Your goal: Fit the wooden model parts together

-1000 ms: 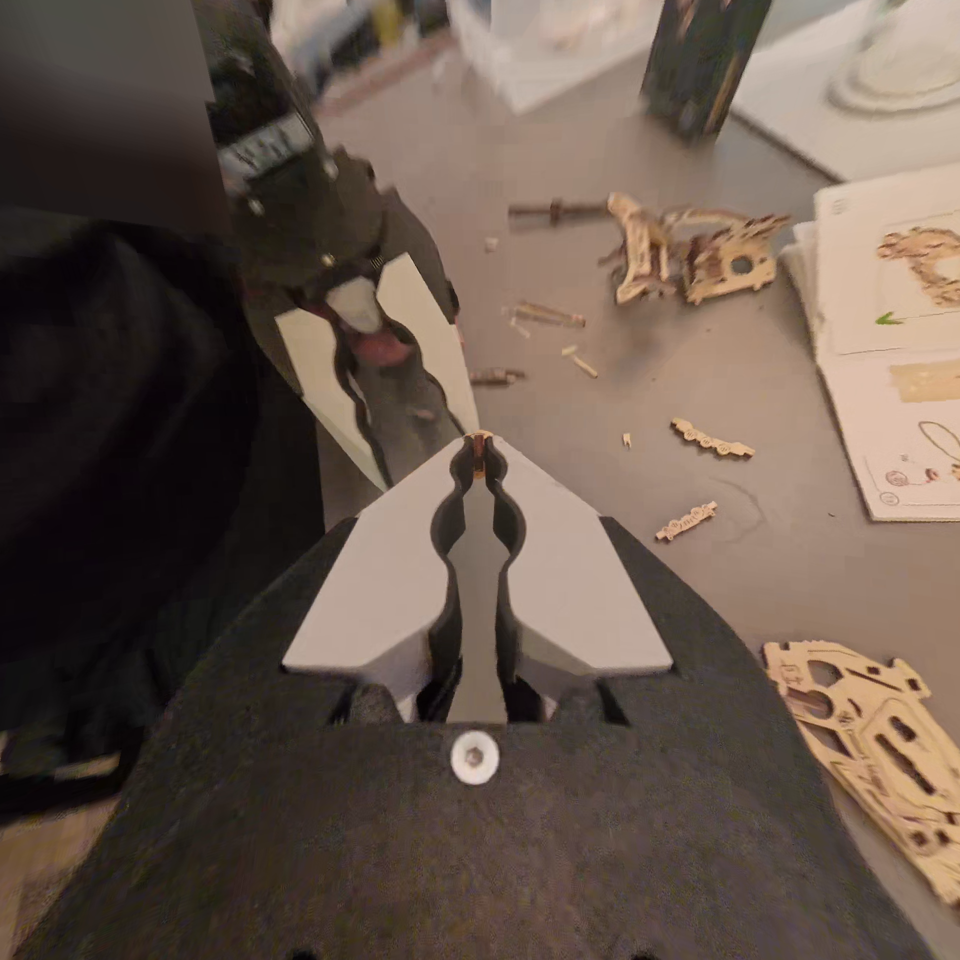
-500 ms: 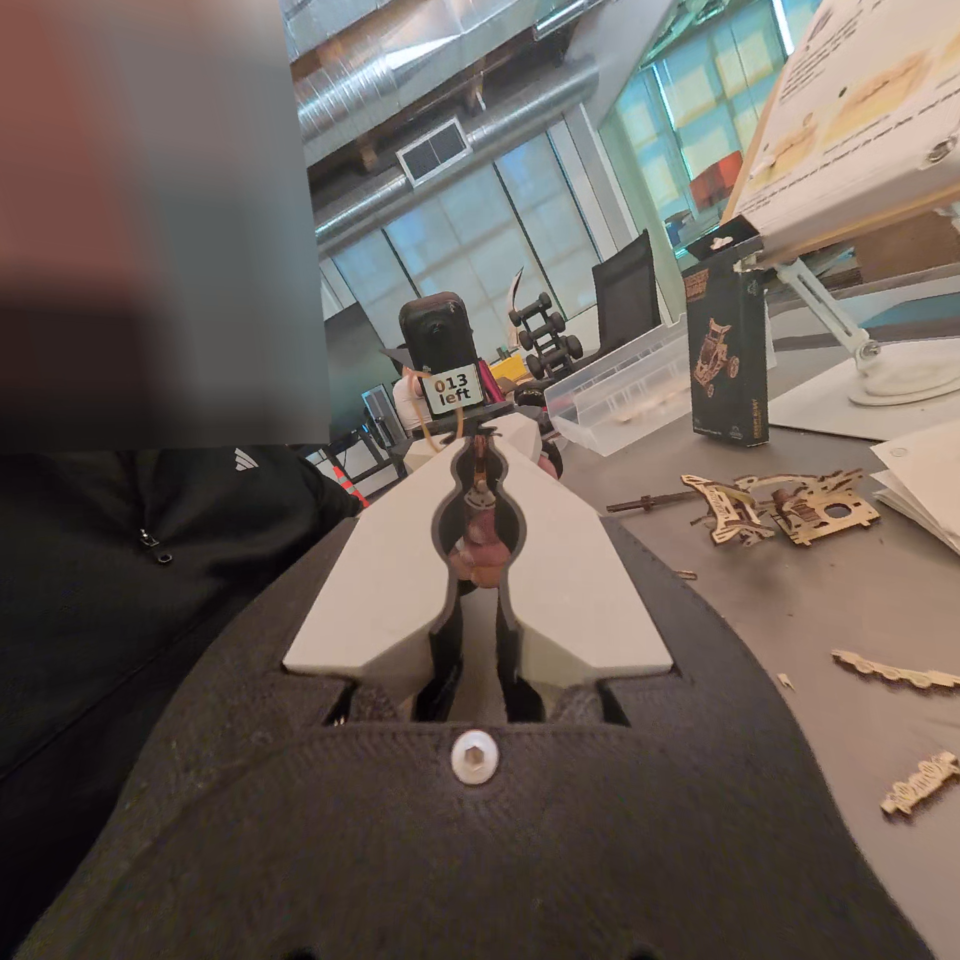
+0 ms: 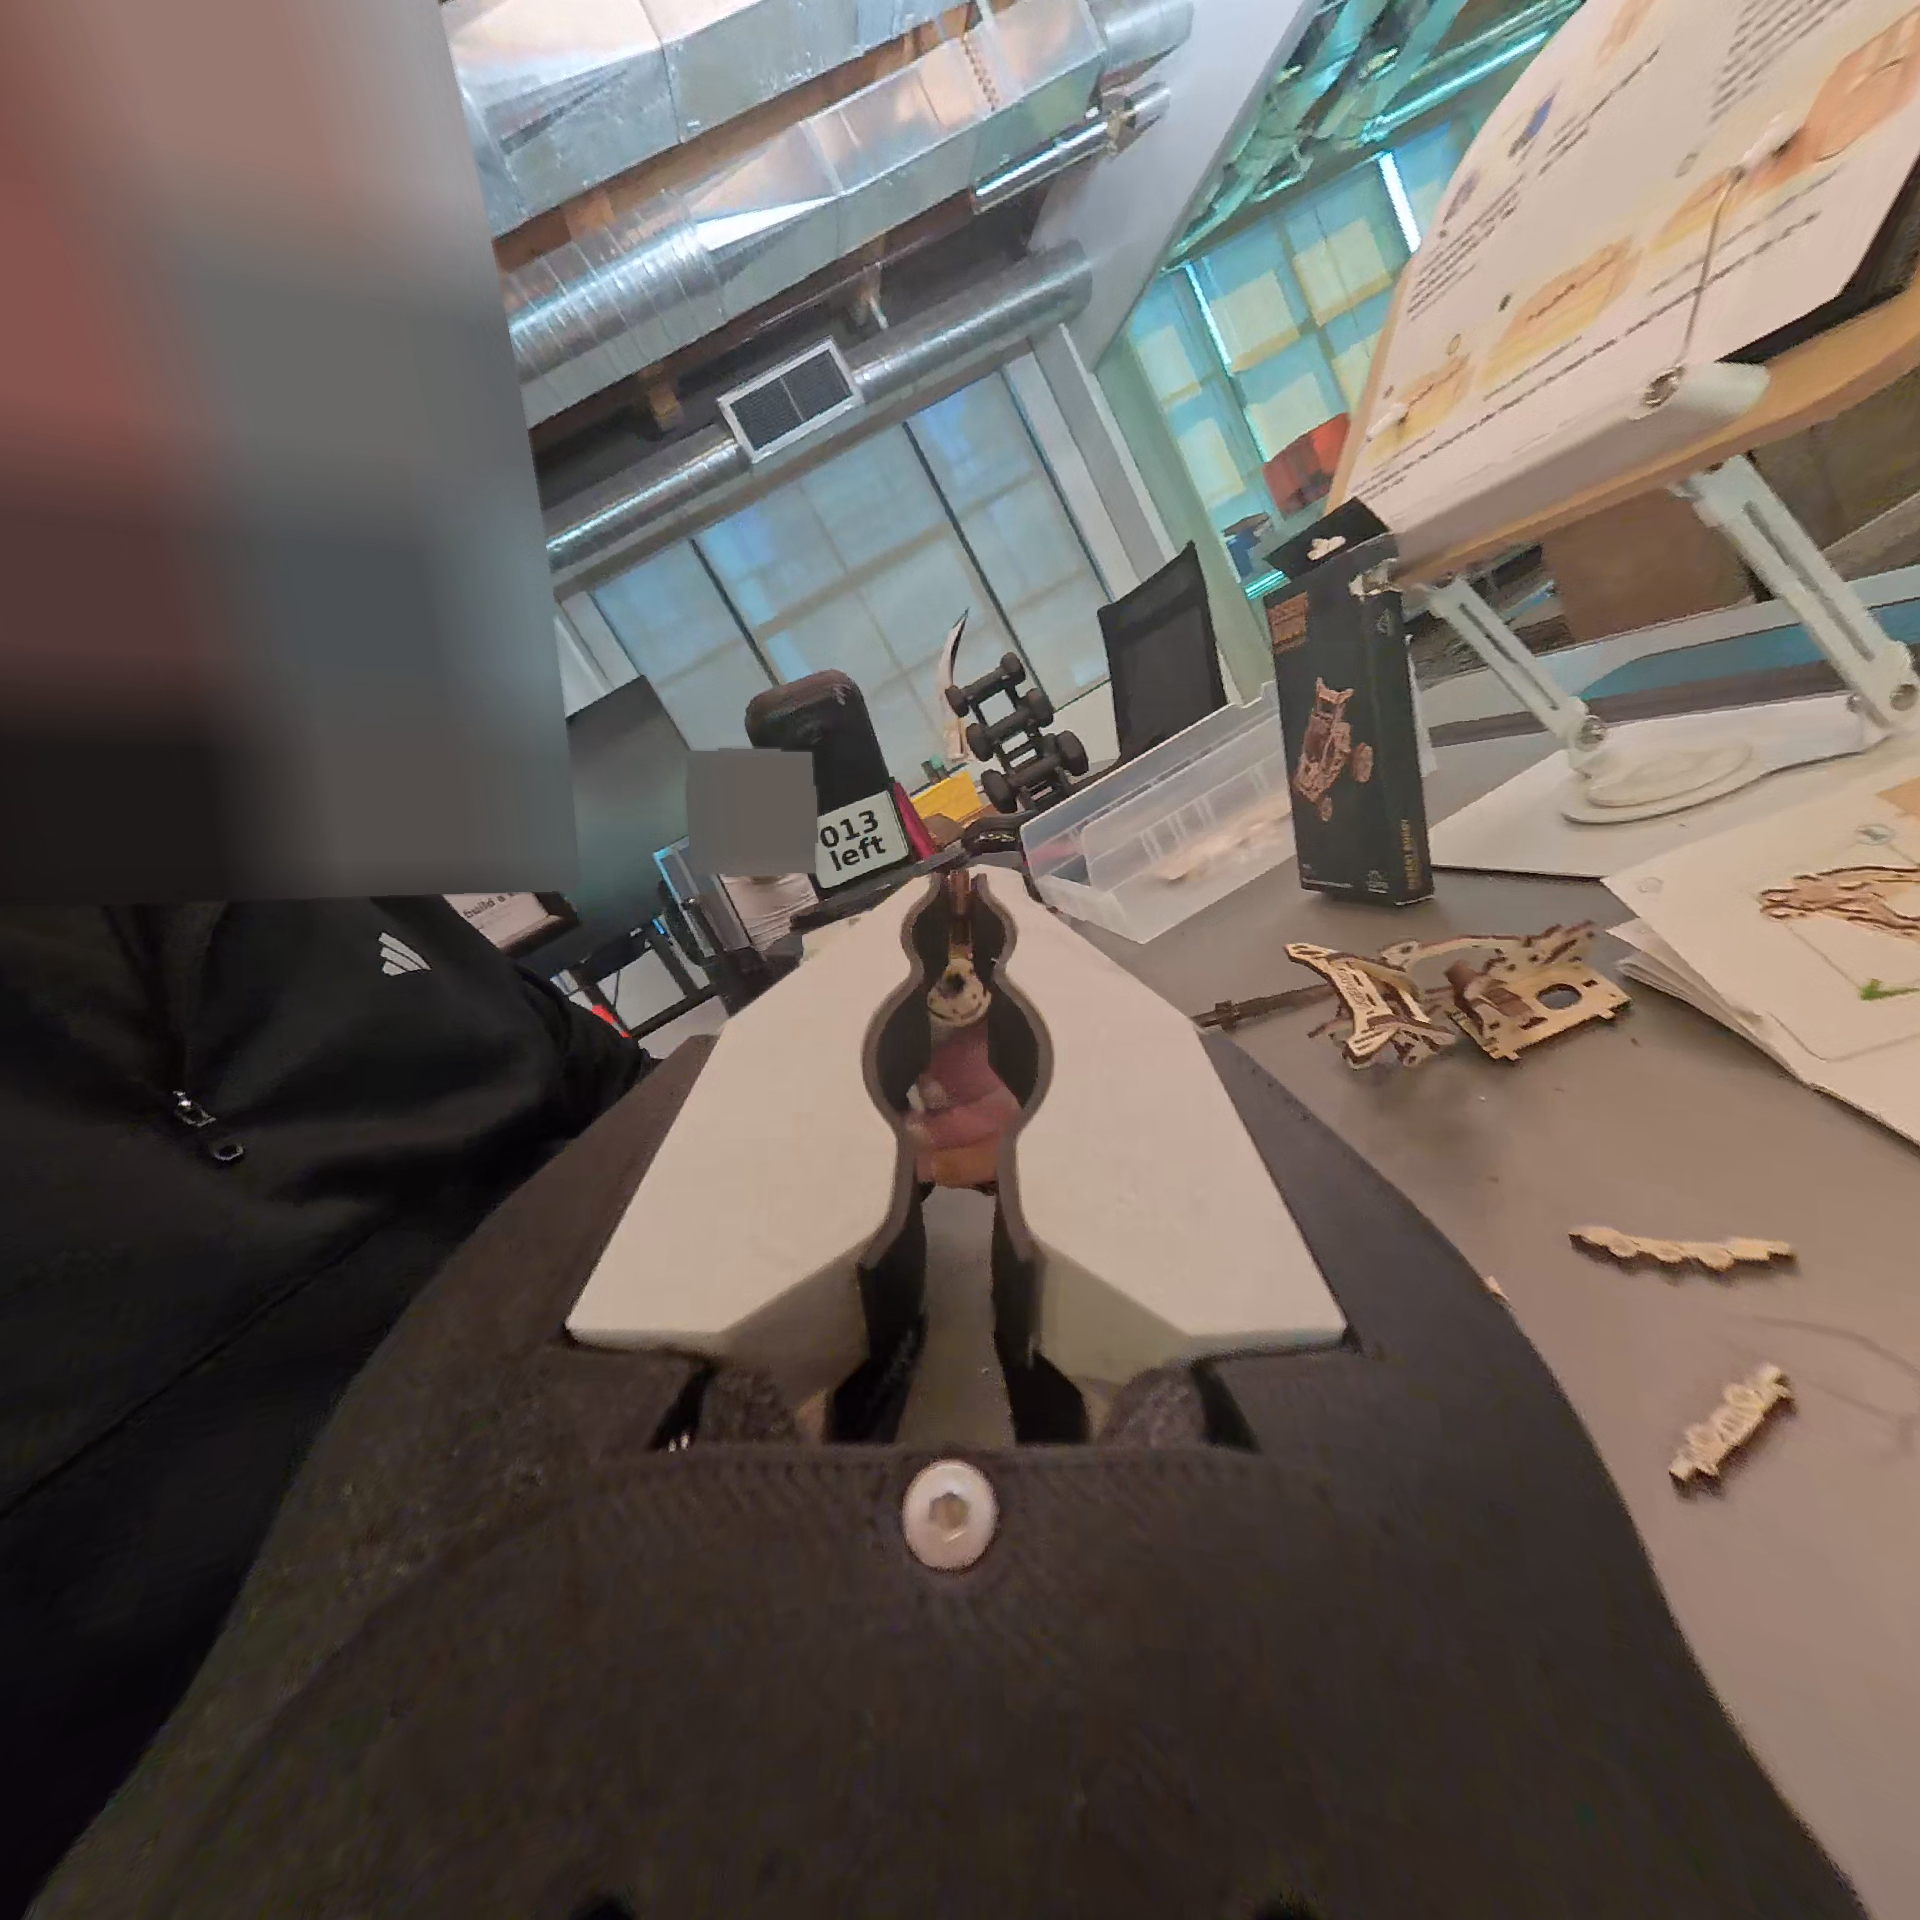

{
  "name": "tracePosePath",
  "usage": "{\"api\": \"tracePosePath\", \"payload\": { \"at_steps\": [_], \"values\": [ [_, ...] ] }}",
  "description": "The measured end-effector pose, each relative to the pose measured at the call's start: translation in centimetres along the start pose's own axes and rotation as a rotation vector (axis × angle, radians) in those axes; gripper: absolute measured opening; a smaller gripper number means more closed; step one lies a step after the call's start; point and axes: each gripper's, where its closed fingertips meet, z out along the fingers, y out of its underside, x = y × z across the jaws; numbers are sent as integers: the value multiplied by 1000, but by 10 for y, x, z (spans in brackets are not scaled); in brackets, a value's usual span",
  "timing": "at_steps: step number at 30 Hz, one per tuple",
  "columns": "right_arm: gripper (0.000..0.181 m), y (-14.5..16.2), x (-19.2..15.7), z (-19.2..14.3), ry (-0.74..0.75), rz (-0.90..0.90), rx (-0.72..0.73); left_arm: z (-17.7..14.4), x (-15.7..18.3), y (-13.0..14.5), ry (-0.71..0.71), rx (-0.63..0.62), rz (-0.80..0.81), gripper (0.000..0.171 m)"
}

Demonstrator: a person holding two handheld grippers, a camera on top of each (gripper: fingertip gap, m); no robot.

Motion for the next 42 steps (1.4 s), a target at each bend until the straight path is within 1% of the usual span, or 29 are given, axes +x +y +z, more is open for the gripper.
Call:
{"api": "tracePosePath", "payload": {
  "at_steps": [2,4,6,8,11,13,17,20,22,25,28,33,36,42],
  "values": [
    [0,-4,-2,-4,10,-4,25,-5,0,-10,55,90,-86,18],
    [0,-10,-8,-6,-16,8,63,-12,-4,-23,106,184,-188,18],
    [0,-16,-15,-8,-52,7,107,-17,-4,-38,150,248,-217,18],
    [0,-26,-22,-12,-97,14,170,-21,-2,-51,181,271,-201,18],
    [0,-40,-28,-21,-153,21,258,-29,-9,-66,155,292,-153,18],
    [0,-45,-30,-23,-169,16,280,-30,-9,-73,144,297,-126,18],
    [0,-49,-36,-20,-202,15,291,-14,10,-79,146,254,-12,18],
    [0,-48,-41,-13,-200,-10,277,-3,24,-82,137,246,81,18],
    [0,-45,-45,-6,-170,-64,242,2,34,-84,158,244,122,18],
    [0,-43,-54,5,-133,-159,191,6,38,-87,149,244,154,18],
    [0,-45,-62,11,-119,-217,170,8,39,-86,137,232,183,18],
    [0,-39,-68,22,-81,-304,108,8,44,-89,145,246,197,18],
    [0,-38,-72,25,-89,-323,107,8,48,-91,162,254,192,18],
    [0,-35,-78,28,-57,-441,71,8,53,-96,197,278,151,19]
  ]
}}
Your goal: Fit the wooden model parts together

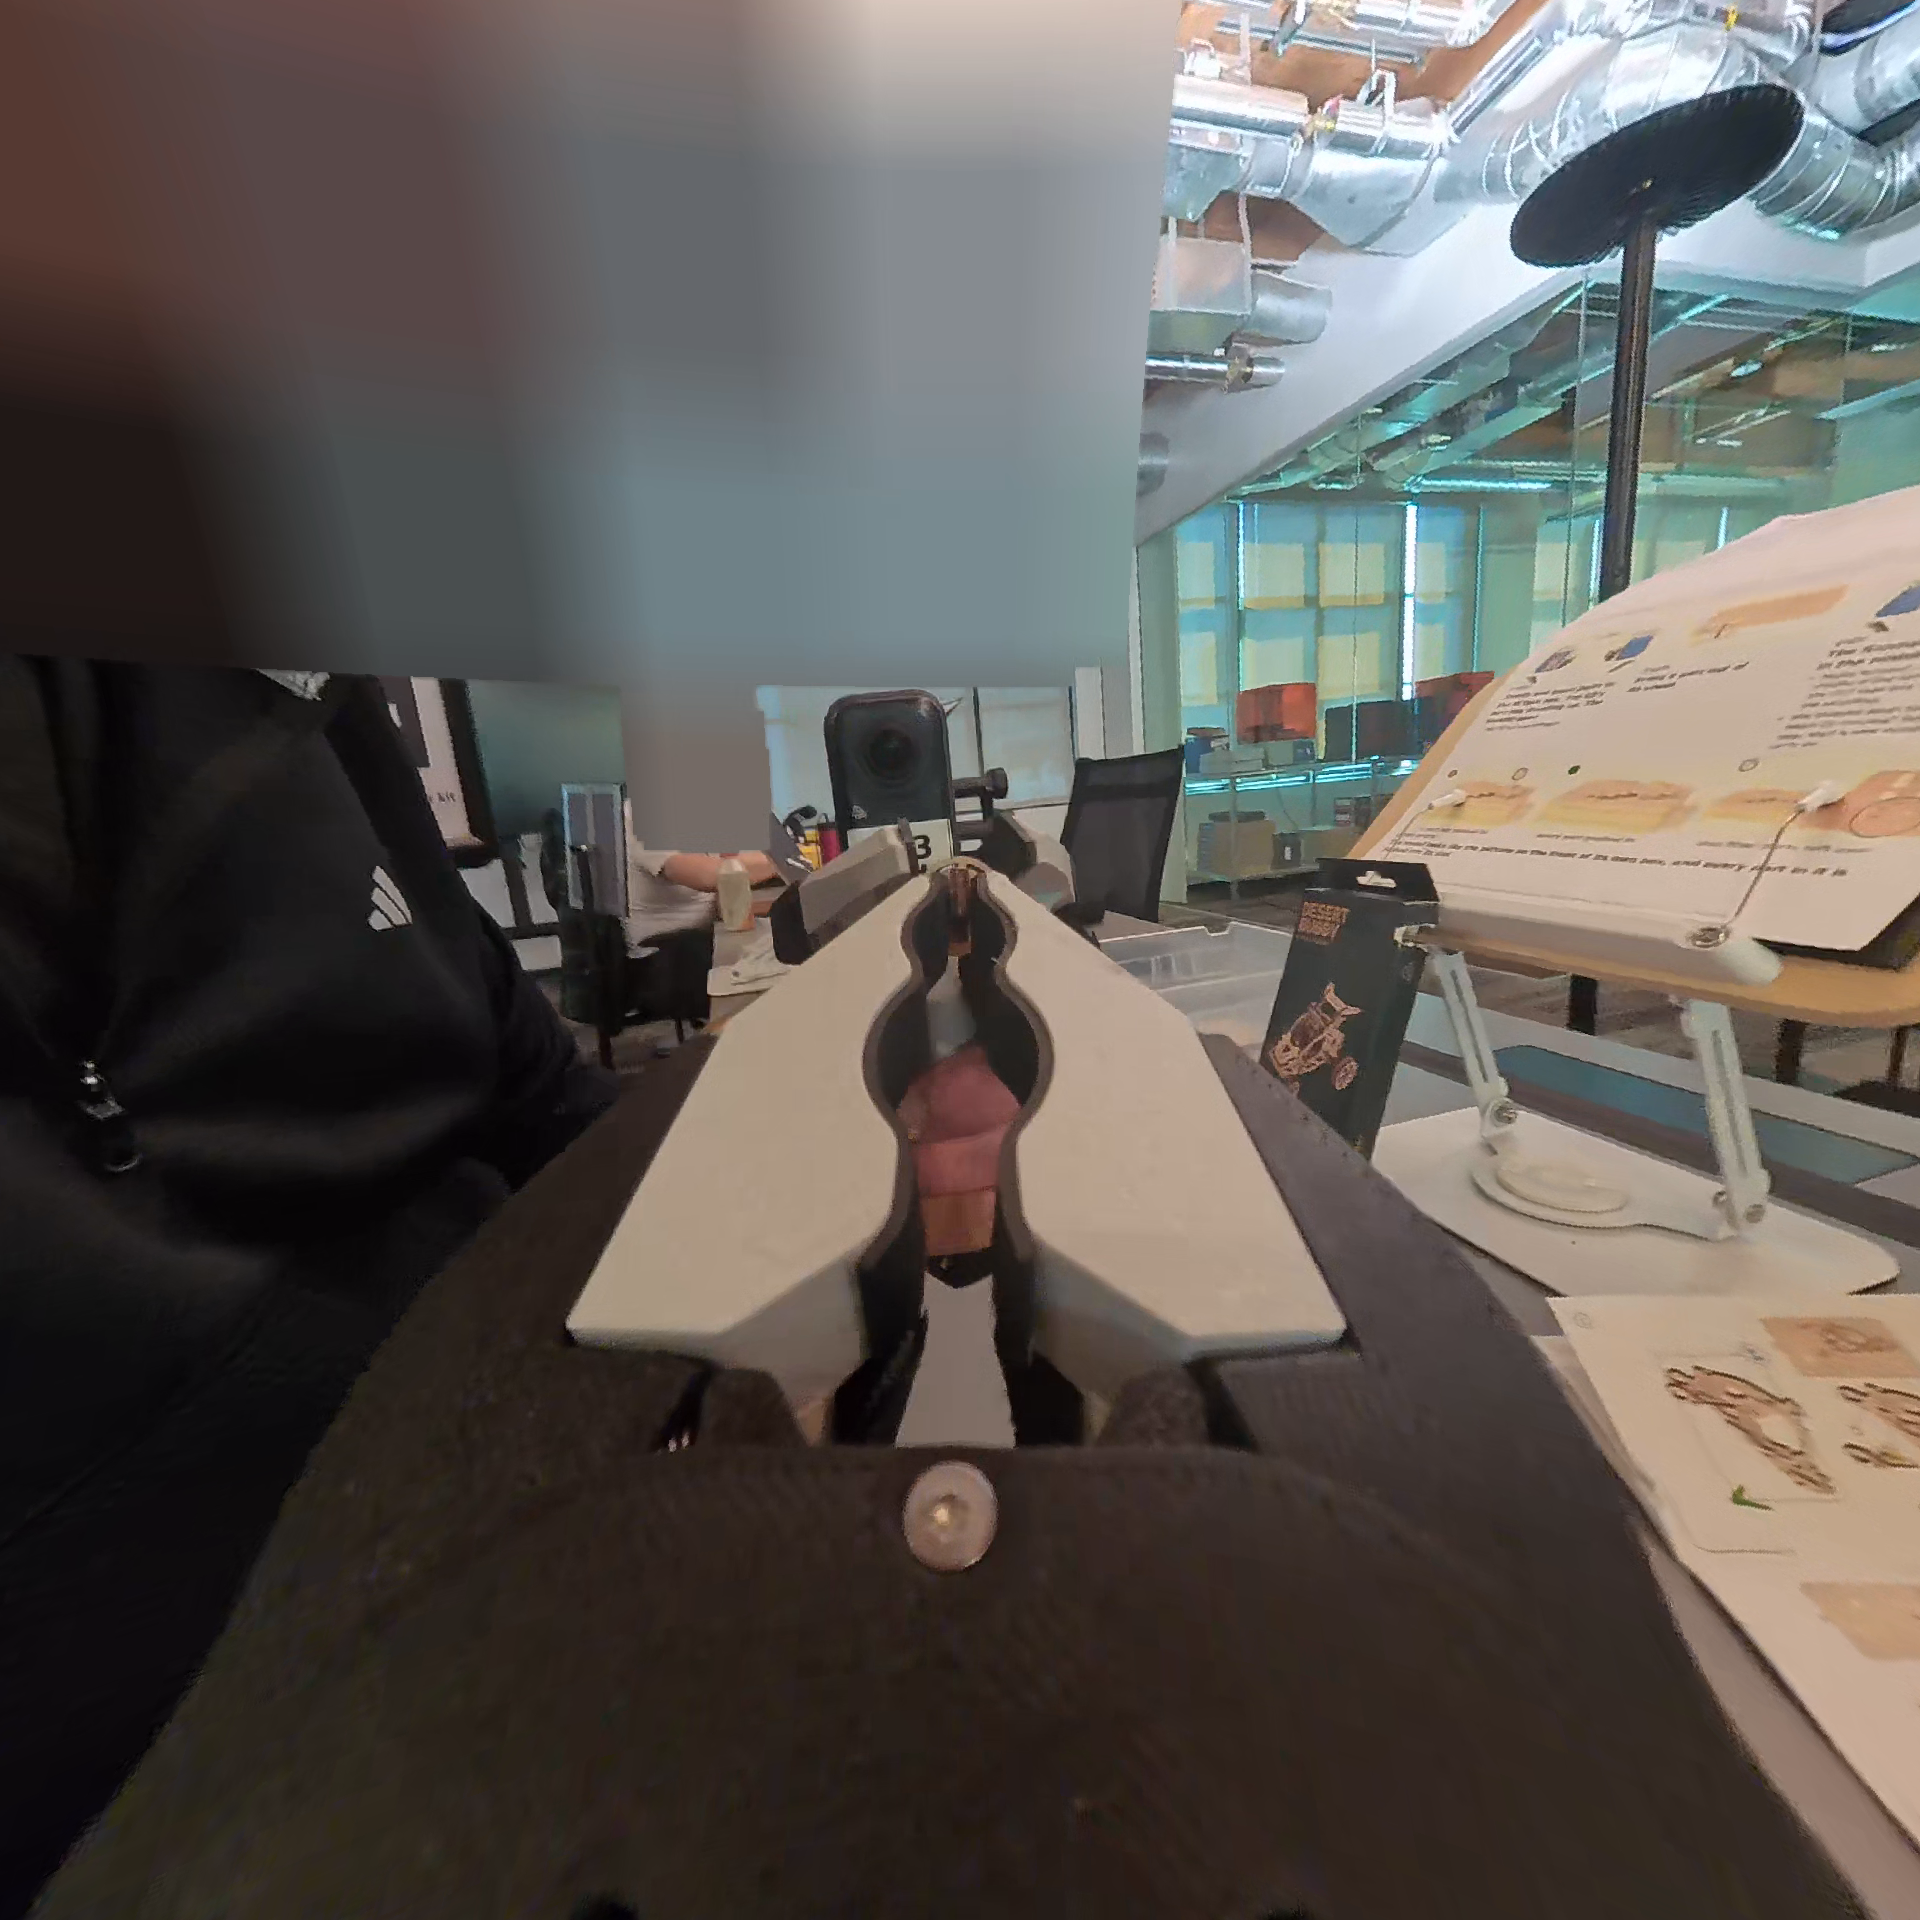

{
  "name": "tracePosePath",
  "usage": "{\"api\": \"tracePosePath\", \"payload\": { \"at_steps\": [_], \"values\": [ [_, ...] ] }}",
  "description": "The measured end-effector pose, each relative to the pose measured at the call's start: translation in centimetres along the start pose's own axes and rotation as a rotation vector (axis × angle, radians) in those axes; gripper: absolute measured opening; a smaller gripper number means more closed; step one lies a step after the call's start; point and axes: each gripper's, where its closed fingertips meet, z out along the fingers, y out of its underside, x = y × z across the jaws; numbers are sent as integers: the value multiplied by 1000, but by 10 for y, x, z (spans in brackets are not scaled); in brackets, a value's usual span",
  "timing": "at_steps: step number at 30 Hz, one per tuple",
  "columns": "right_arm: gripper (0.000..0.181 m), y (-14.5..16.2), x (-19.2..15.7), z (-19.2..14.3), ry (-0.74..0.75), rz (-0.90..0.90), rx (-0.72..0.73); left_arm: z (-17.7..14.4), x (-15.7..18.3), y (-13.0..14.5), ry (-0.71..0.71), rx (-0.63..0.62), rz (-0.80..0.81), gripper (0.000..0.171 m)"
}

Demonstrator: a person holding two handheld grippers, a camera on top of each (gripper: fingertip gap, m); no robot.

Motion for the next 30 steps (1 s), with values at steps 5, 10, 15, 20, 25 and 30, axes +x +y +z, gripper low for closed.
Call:
{"api": "tracePosePath", "payload": {
  "at_steps": [5,10,15,20,25,30],
  "values": [
    [0,-1,-3,2,61,-191,-71,1,-1,-1,13,34,-63,18],
    [0,-3,-3,4,151,-366,-74,2,-4,-6,7,109,-164,17],
    [1,-9,-5,7,169,-363,1,2,-4,-14,27,170,-254,18],
    [0,-17,-8,9,151,-305,99,4,0,-23,30,185,-269,18],
    [0,-23,-9,8,118,-191,200,6,0,-27,17,188,-273,19],
    [0,-28,-5,6,73,-26,325,9,0,-29,-7,176,-252,19]
  ]
}}
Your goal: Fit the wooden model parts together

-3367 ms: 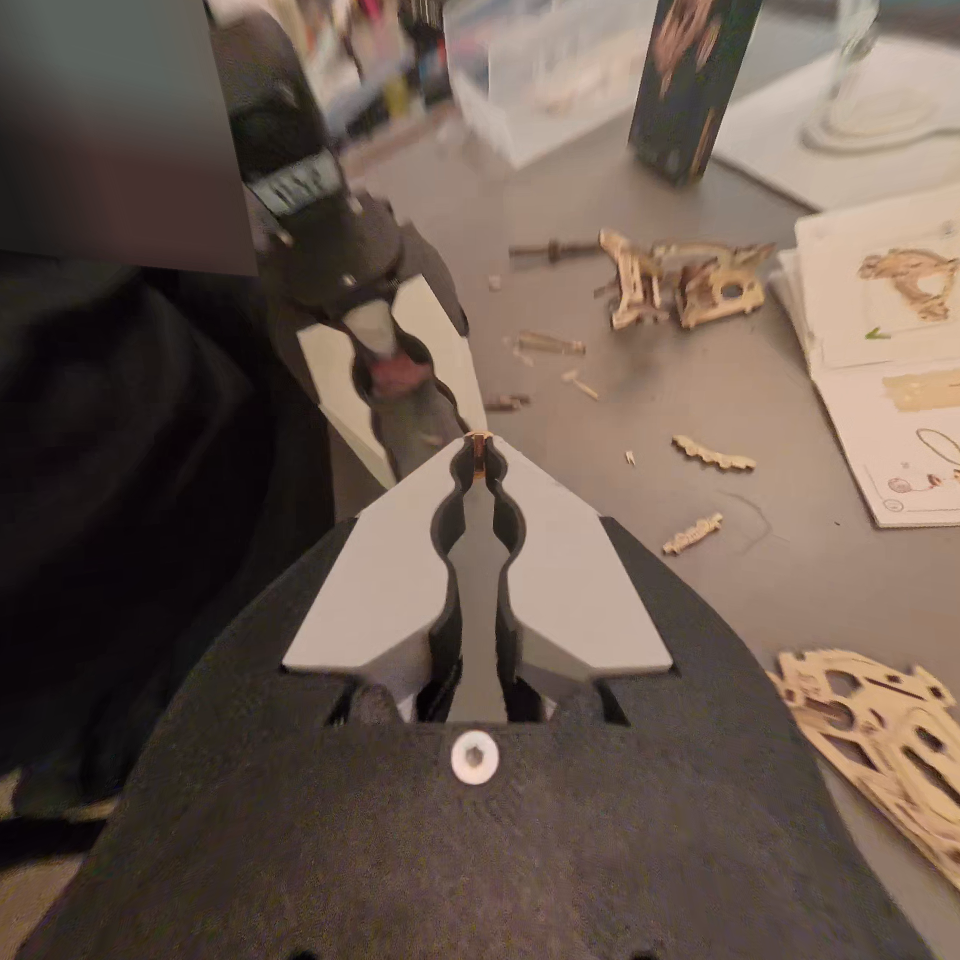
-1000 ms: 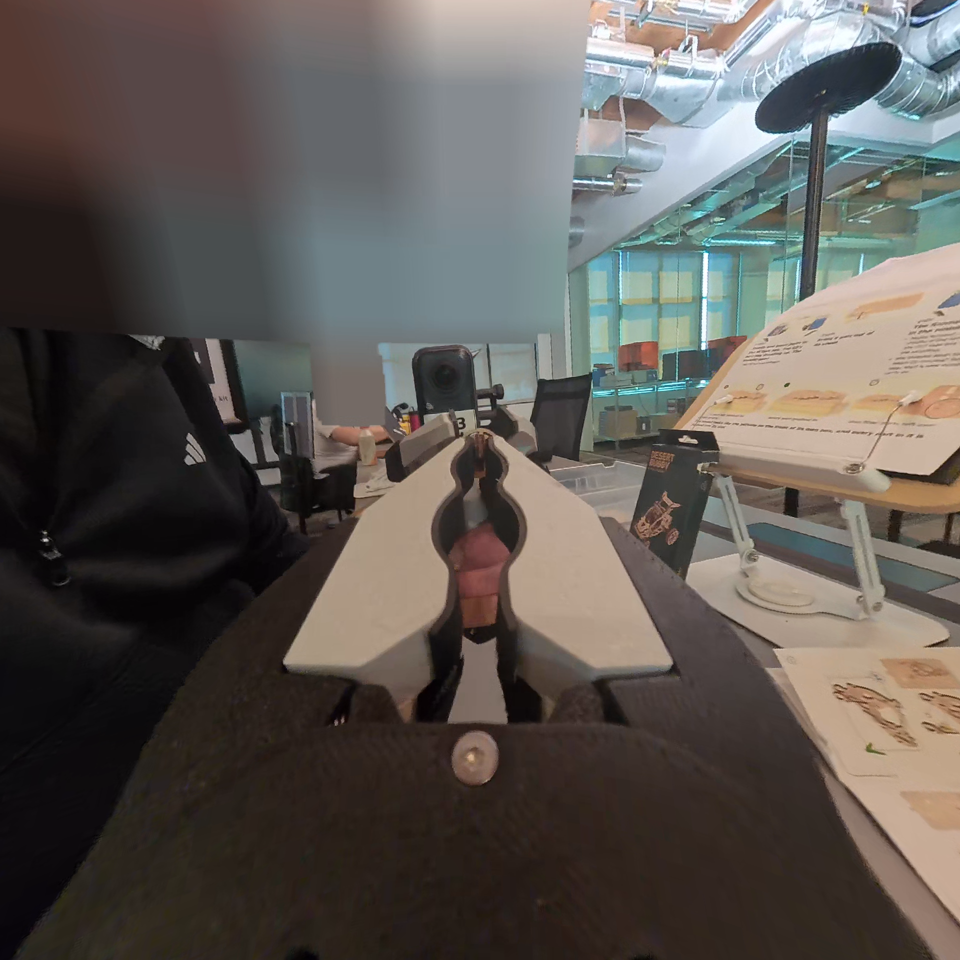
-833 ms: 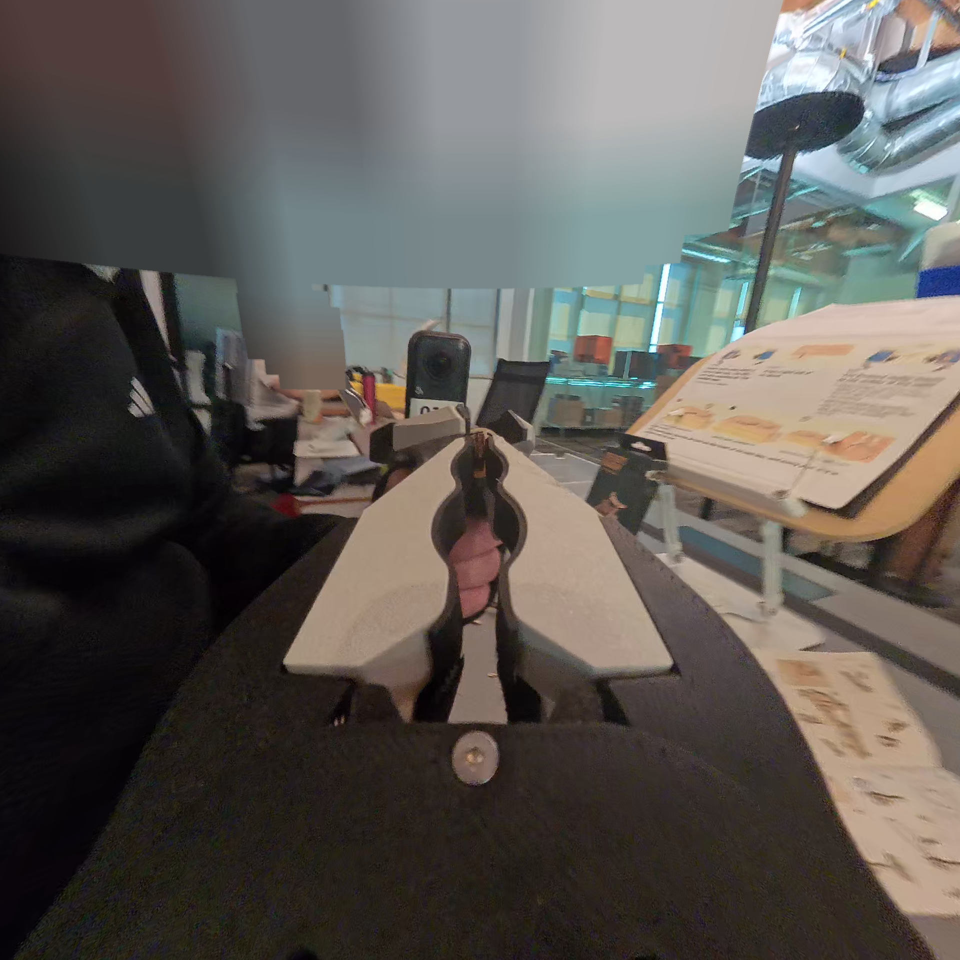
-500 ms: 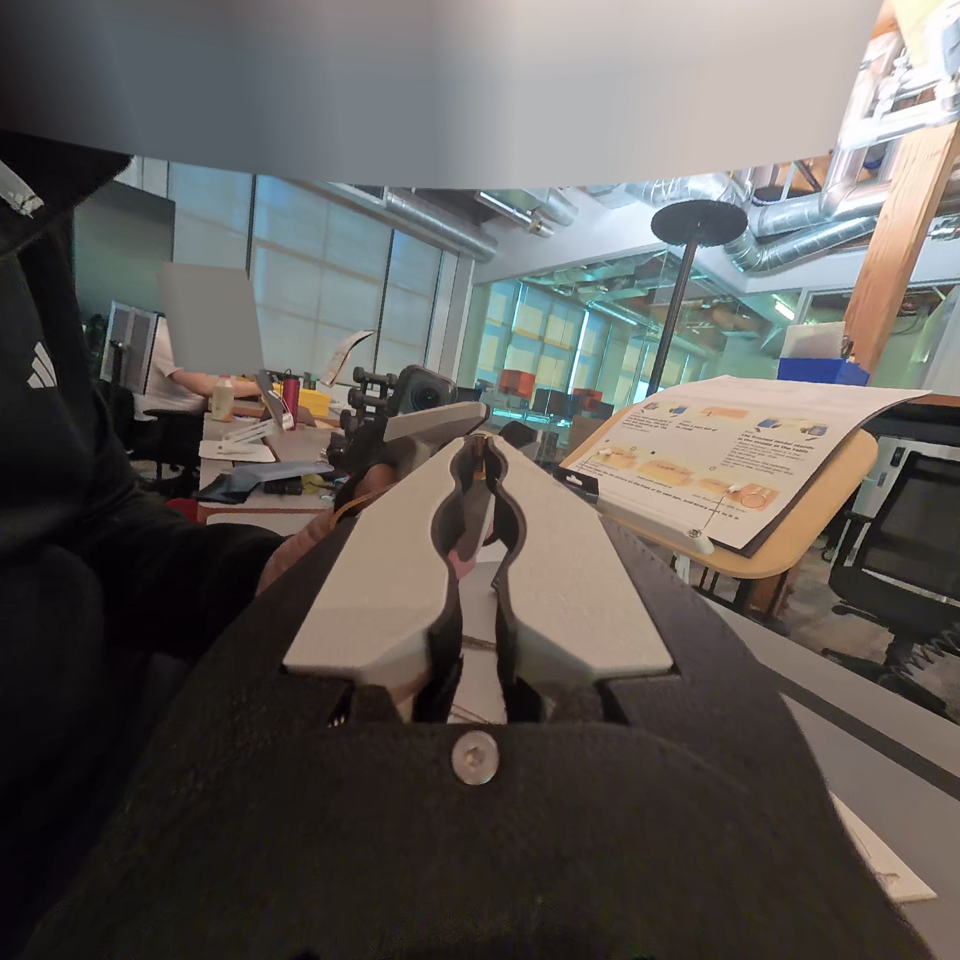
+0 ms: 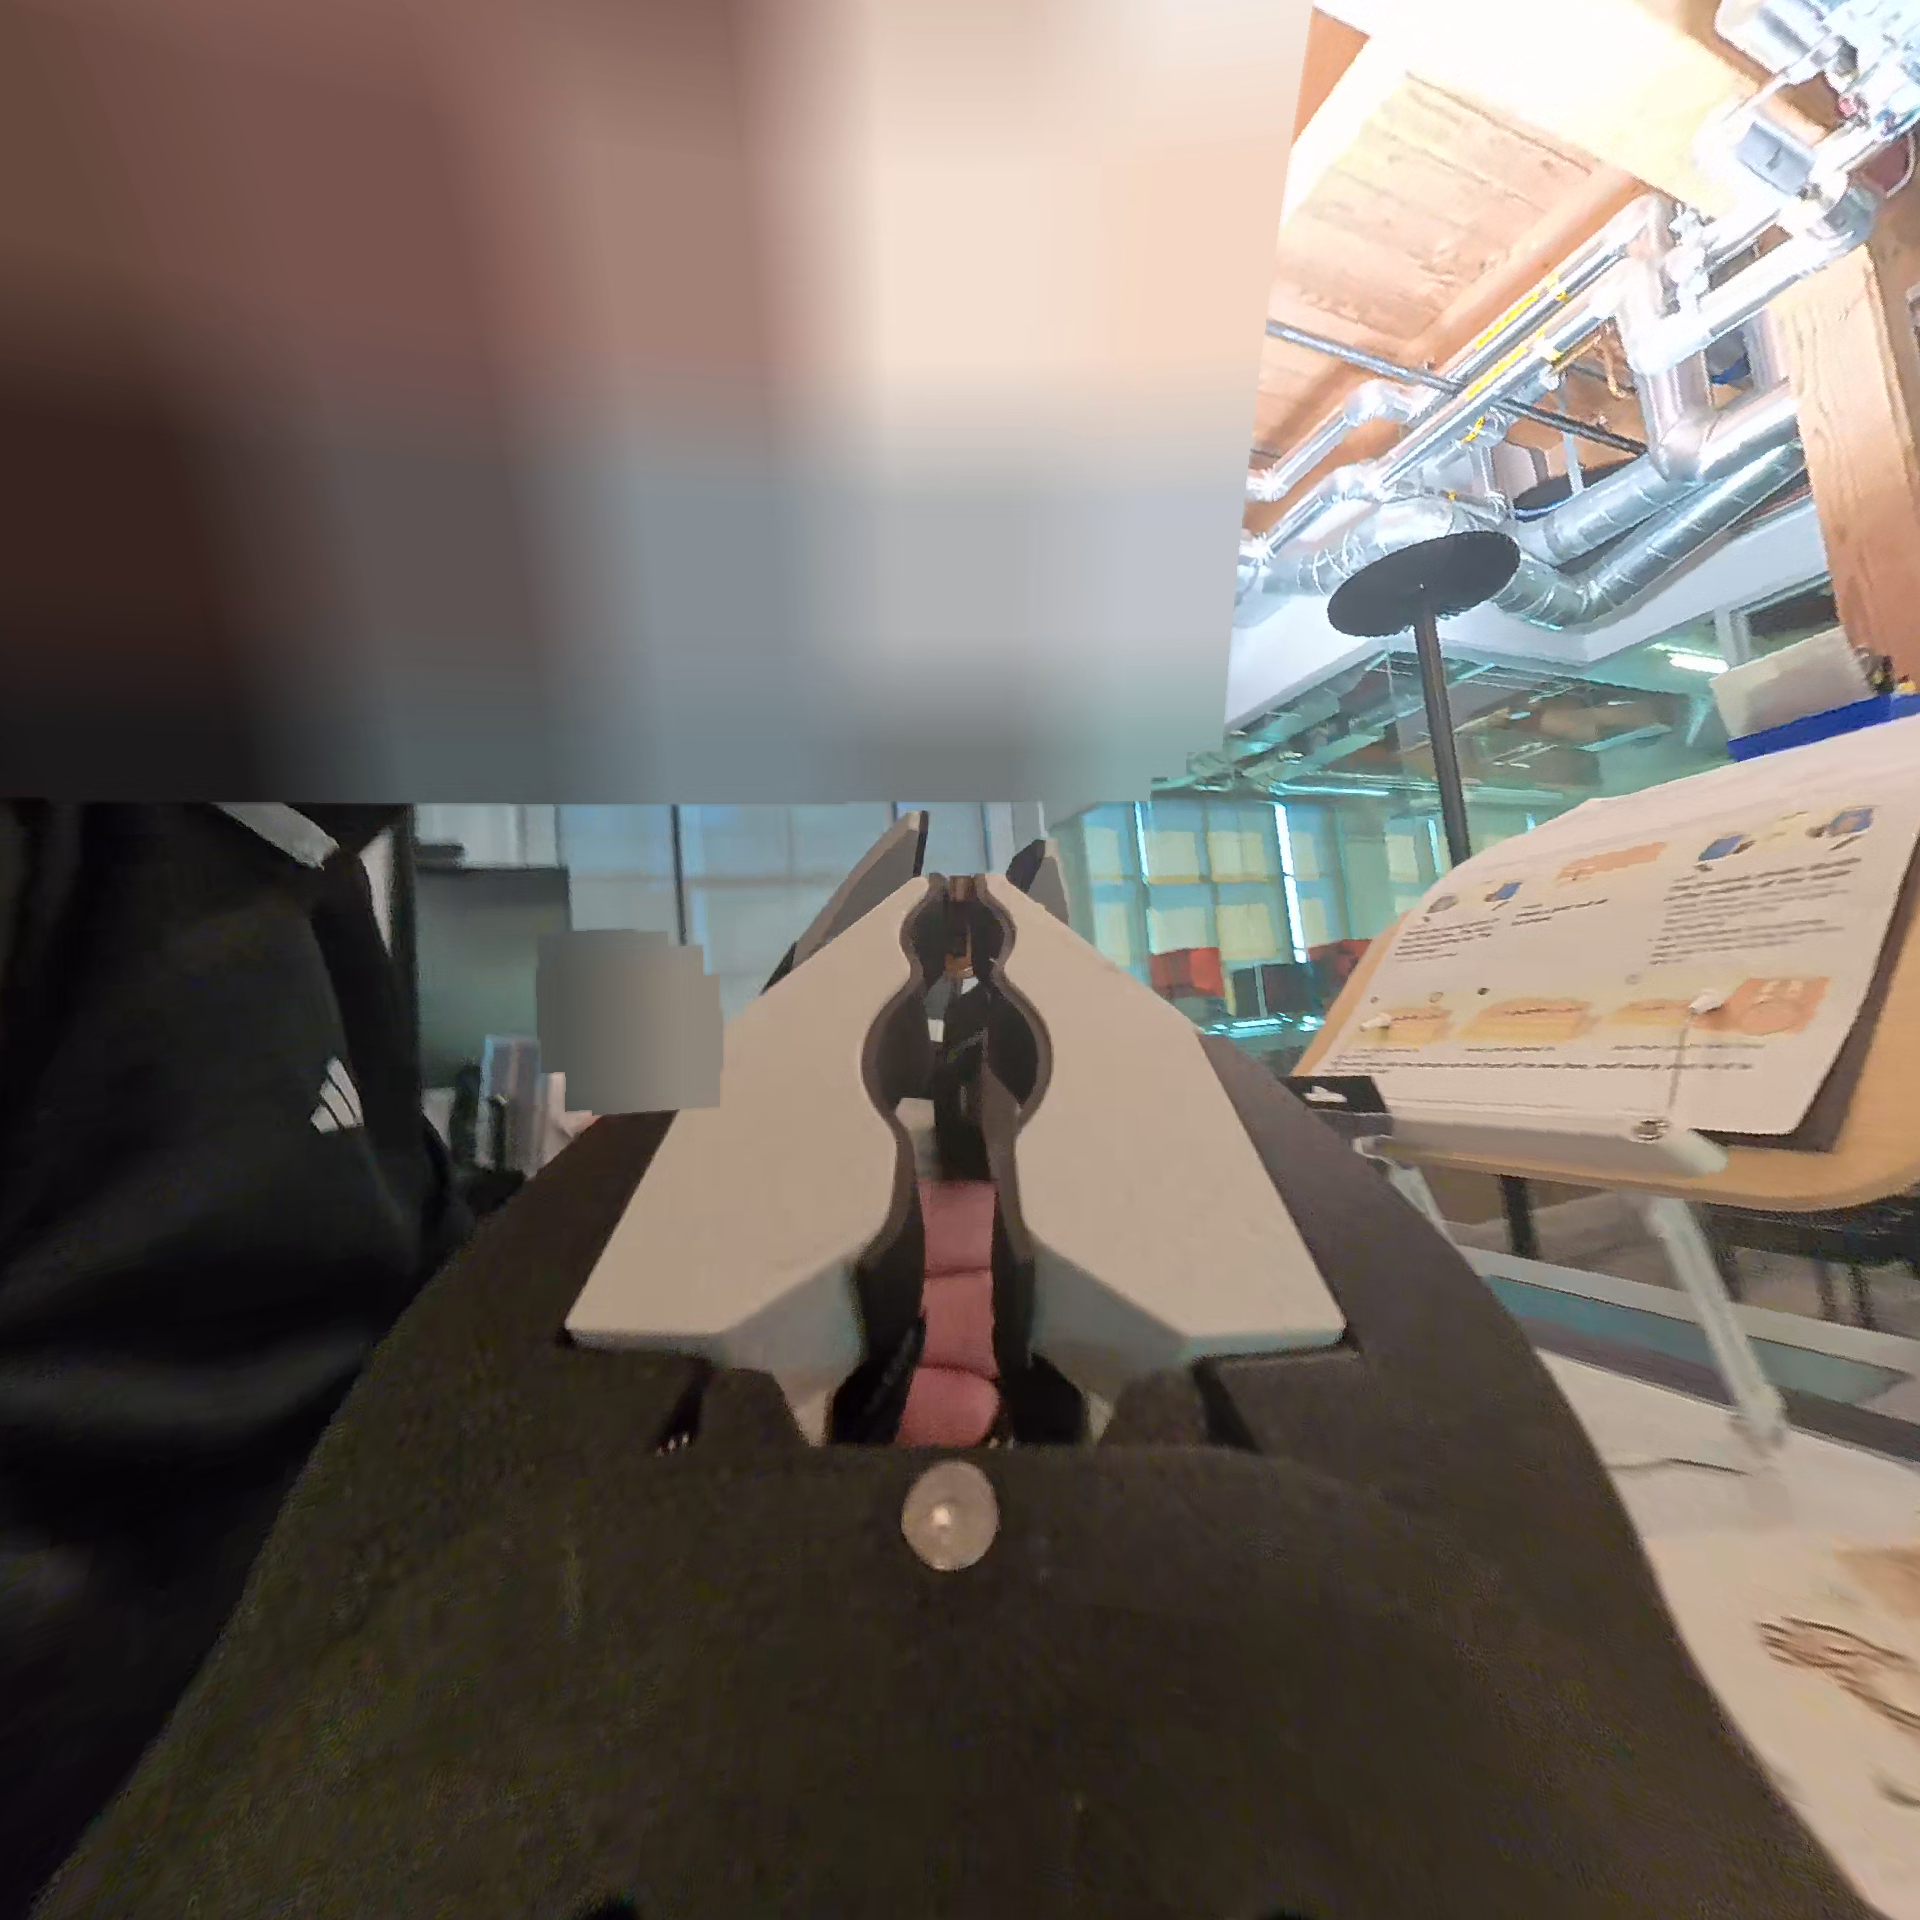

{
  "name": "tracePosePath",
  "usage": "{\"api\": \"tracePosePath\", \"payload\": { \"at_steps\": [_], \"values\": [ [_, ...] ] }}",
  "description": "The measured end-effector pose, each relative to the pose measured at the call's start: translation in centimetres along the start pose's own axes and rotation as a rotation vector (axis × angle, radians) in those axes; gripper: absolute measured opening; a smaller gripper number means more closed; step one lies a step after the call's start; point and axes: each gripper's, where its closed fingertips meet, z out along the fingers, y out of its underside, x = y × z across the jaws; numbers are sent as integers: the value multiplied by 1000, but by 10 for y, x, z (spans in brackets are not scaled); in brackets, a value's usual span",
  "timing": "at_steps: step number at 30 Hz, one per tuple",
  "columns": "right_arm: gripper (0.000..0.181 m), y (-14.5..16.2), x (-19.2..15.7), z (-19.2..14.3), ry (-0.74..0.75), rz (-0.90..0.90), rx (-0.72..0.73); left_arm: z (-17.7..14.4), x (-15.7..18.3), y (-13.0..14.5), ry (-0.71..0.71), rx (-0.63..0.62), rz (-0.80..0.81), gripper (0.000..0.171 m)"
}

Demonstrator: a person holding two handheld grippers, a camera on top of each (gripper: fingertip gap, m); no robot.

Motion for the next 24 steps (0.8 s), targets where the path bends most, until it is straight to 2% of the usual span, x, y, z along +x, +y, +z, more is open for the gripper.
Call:
{"api": "tracePosePath", "payload": {
  "at_steps": [6,13,18,20,24],
  "values": [
    [0,-2,9,-2,-18,182,112,0,-6,1,-21,-9,13,20],
    [0,-6,19,-8,-31,311,204,0,-14,3,-33,-14,10,20],
    [0,-5,25,-11,-20,318,206,-1,-20,9,-48,-29,0,21],
    [0,0,30,-14,-2,317,187,-3,-24,14,-58,-47,7,16],
    [0,12,45,-29,63,301,141,-22,-40,28,-128,-110,27,13]
  ]
}}
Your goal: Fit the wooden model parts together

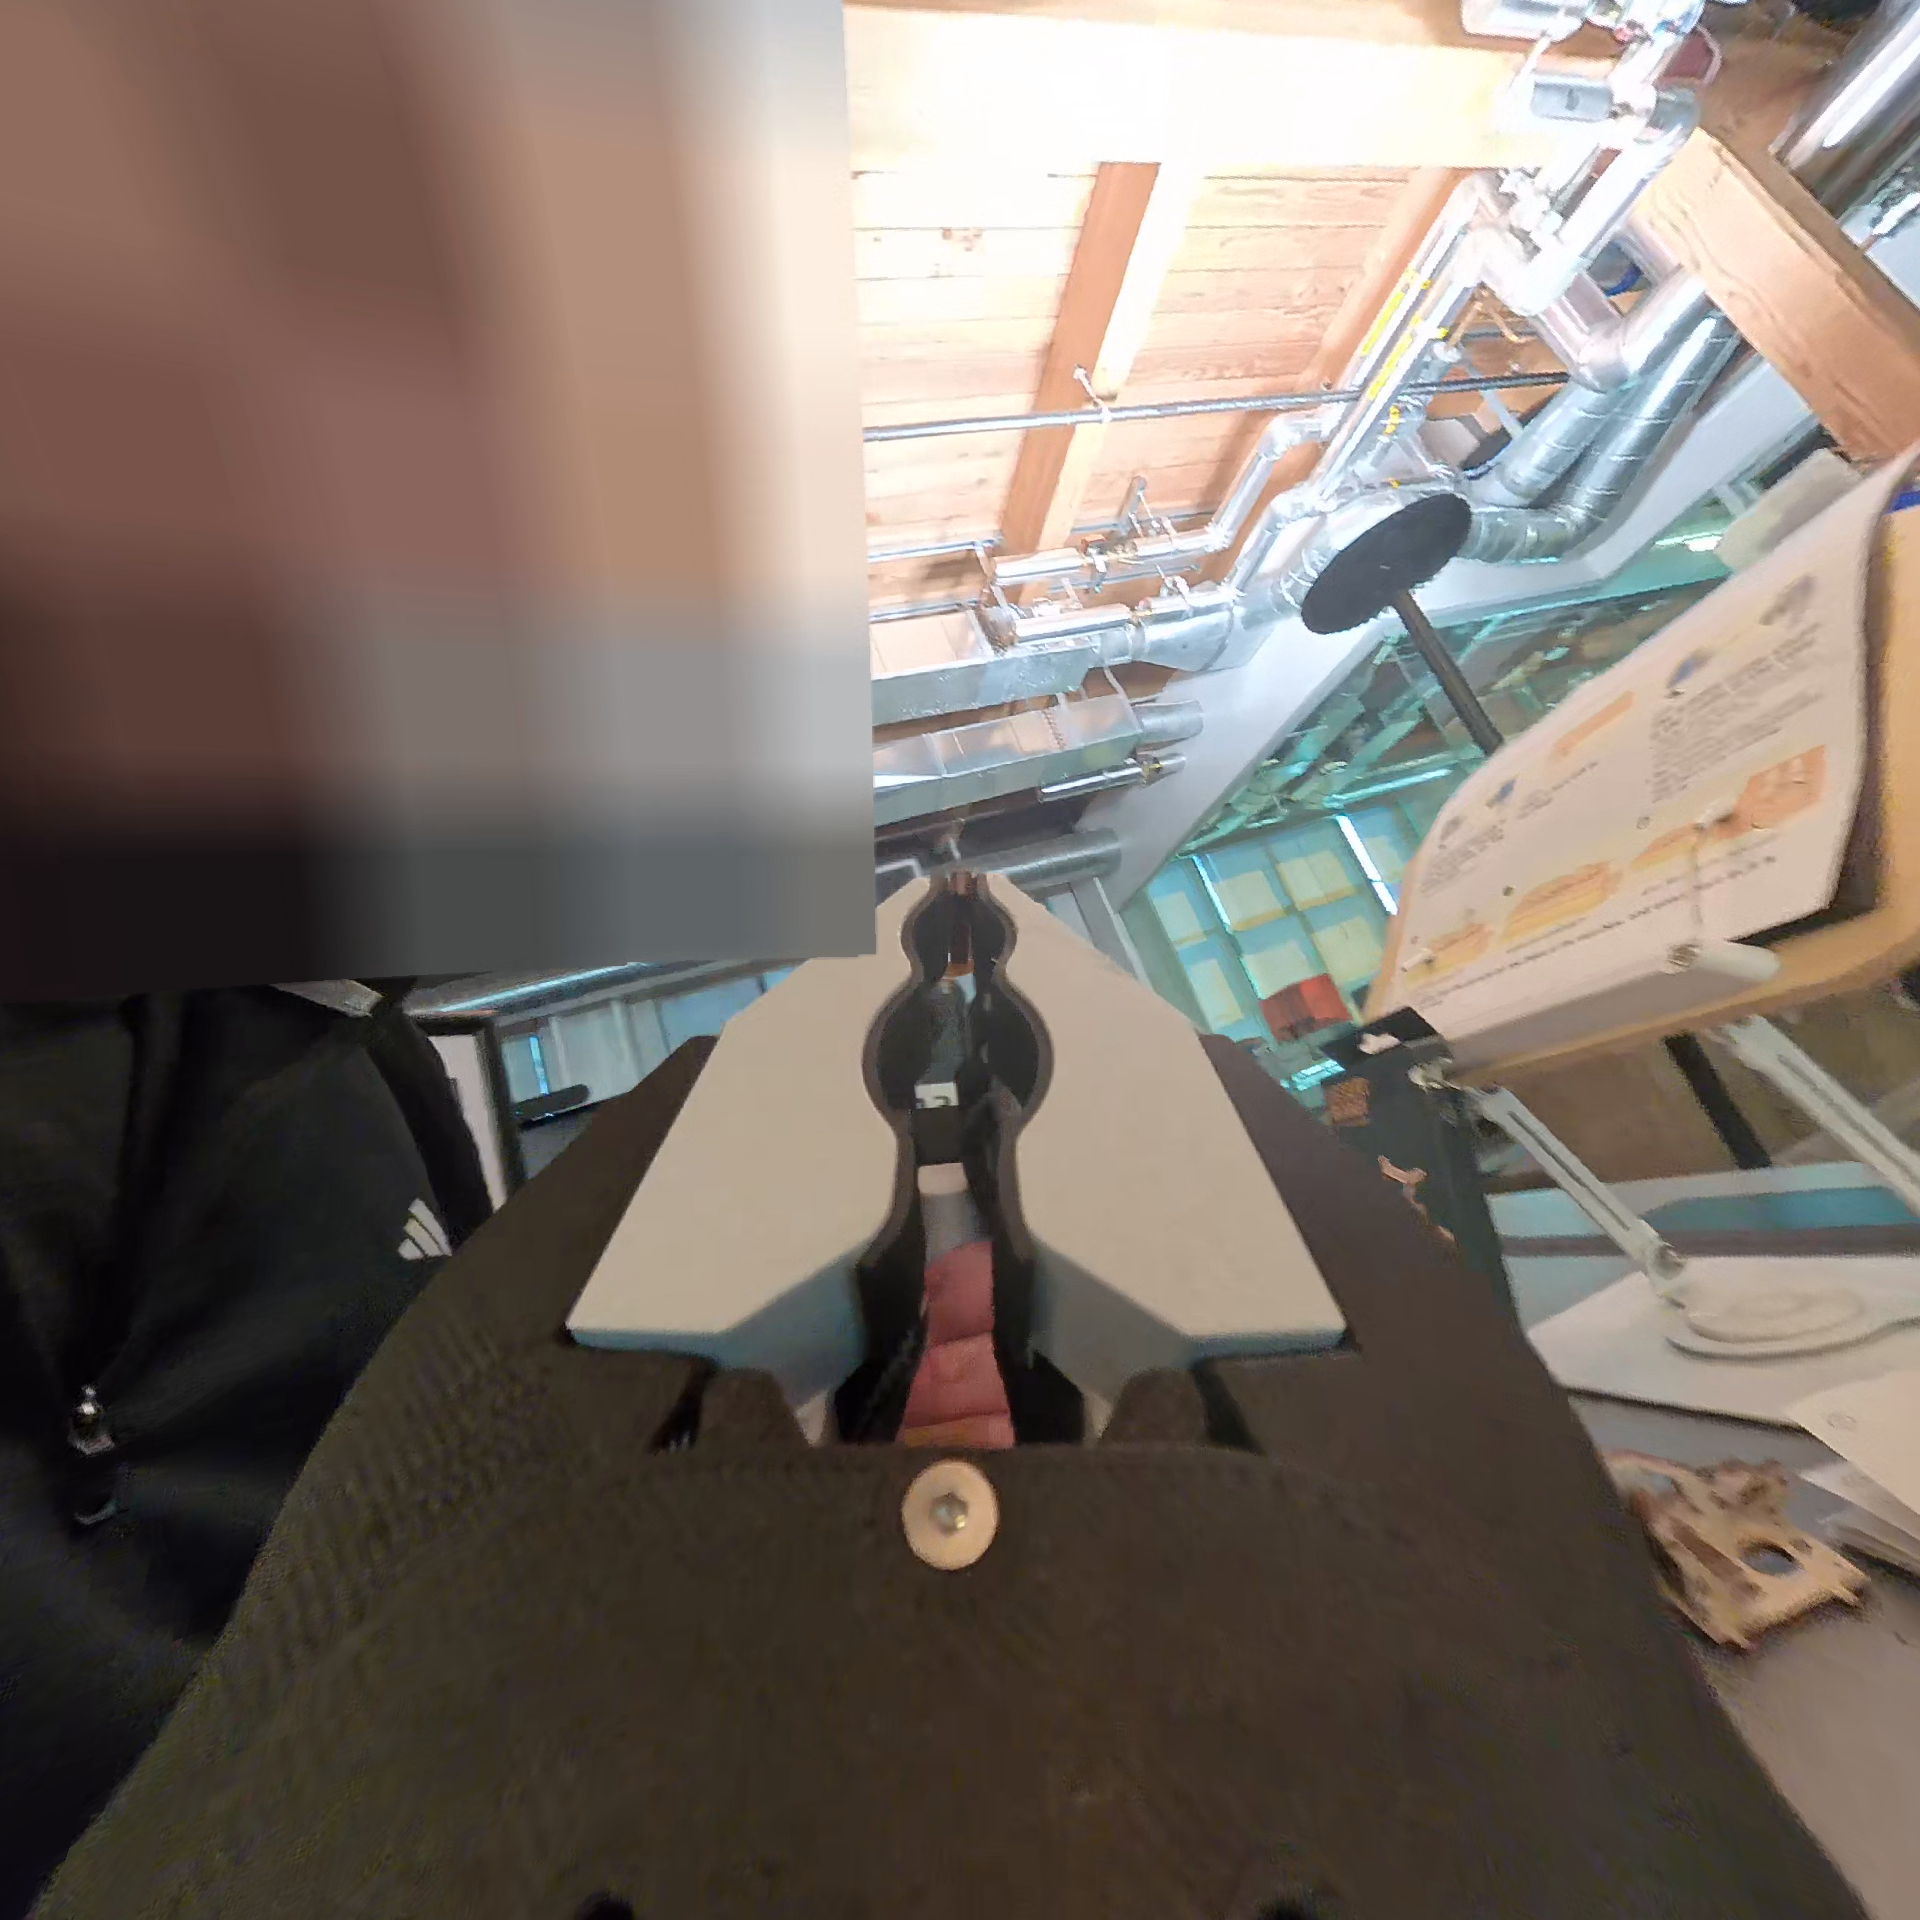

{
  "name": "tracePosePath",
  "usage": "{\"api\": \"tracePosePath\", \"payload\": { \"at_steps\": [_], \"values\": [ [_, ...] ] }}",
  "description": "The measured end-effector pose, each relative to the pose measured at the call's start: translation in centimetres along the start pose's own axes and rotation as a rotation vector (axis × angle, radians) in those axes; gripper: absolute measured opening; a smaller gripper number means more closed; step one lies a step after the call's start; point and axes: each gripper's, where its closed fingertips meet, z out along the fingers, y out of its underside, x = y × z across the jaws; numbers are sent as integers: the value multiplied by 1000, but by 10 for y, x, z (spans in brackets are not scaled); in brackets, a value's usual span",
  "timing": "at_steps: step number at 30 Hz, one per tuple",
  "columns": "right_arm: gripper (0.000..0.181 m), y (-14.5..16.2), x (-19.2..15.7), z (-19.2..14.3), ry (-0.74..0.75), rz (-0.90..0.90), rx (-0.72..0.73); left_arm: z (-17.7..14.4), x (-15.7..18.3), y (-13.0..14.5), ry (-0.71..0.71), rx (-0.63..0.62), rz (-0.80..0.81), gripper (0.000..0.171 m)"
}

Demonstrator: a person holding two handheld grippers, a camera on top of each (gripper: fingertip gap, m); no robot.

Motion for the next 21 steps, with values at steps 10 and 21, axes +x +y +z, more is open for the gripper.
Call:
{"api": "tracePosePath", "payload": {
  "at_steps": [10,21],
  "values": [
    [0,-6,22,-51,161,-144,-199,-103,-38,32,-285,-223,53,18],
    [0,30,32,-68,217,-261,-442,-224,-70,64,-651,-674,223,31]
  ]
}}
